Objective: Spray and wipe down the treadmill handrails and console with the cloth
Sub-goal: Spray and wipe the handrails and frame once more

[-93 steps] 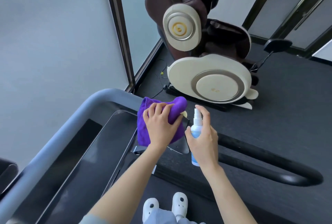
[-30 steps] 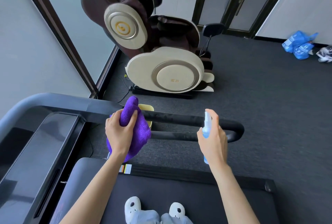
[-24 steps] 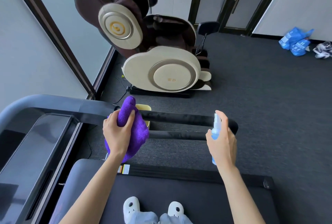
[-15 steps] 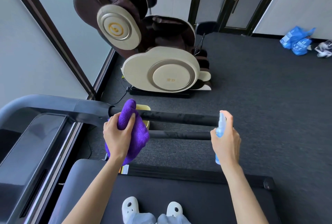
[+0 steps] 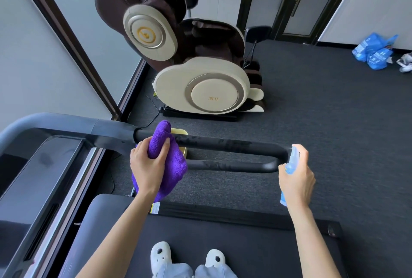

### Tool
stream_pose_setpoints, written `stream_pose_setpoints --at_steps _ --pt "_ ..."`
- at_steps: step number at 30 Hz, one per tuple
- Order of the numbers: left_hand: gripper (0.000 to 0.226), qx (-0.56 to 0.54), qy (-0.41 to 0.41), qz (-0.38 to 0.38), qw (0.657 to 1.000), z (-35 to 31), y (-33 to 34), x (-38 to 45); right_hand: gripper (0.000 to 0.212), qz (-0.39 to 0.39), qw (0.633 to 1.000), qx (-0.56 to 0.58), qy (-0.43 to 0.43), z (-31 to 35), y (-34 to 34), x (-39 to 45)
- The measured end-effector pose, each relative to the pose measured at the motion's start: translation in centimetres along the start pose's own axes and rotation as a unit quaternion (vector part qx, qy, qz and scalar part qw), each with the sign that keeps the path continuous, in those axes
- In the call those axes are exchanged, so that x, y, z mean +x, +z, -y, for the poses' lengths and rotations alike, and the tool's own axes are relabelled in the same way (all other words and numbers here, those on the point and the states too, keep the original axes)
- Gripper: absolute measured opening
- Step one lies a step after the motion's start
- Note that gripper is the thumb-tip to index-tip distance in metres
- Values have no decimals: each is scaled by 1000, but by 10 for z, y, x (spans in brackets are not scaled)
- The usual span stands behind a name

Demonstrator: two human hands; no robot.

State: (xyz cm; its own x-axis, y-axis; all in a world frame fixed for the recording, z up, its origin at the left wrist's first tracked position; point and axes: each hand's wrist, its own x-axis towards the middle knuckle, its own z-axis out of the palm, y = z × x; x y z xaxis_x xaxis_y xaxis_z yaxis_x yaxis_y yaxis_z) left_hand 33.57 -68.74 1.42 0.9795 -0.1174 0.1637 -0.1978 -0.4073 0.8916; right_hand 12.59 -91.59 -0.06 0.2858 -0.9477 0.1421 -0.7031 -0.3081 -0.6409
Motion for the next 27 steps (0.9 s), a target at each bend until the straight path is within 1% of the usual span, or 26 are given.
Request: stream_pose_setpoints --at_steps 2,5,10,13,15,16,18,19,21,23,25,27 --pt "8 -2 0 -7 1000 2 -2 -1 55 -2 1000 14 -14 4 2 1" --pt "9 -7 -15 -23 1000 7 -9 -1 58 23 999 37 -24 13 2 2" --pt "14 0 -55 -105 993 17 -29 8 61 67 990 81 -94 34 4 4" --pt "26 15 -35 -142 989 14 -30 23 61 93 980 101 -141 48 10 7" --pt "31 40 -13 -153 987 7 -20 38 60 100 974 106 -173 57 15 8" --pt "30 50 -5 -146 988 4 -13 46 60 105 971 112 -185 62 17 8" --pt "25 76 9 -99 992 7 5 60 60 119 963 133 -203 70 22 7" --pt "25 105 17 -62 992 11 13 66 59 122 959 143 -211 74 25 7" --pt "29 193 33 -3 981 24 27 73 58 118 955 153 -226 81 31 8" --pt "34 251 50 9 967 33 34 78 58 112 951 159 -242 85 36 9" --pt "35 273 72 -2 959 38 38 81 59 108 949 161 -247 89 41 12" --pt "36 290 109 11 951 39 42 81 59 107 952 159 -239 92 43 15"
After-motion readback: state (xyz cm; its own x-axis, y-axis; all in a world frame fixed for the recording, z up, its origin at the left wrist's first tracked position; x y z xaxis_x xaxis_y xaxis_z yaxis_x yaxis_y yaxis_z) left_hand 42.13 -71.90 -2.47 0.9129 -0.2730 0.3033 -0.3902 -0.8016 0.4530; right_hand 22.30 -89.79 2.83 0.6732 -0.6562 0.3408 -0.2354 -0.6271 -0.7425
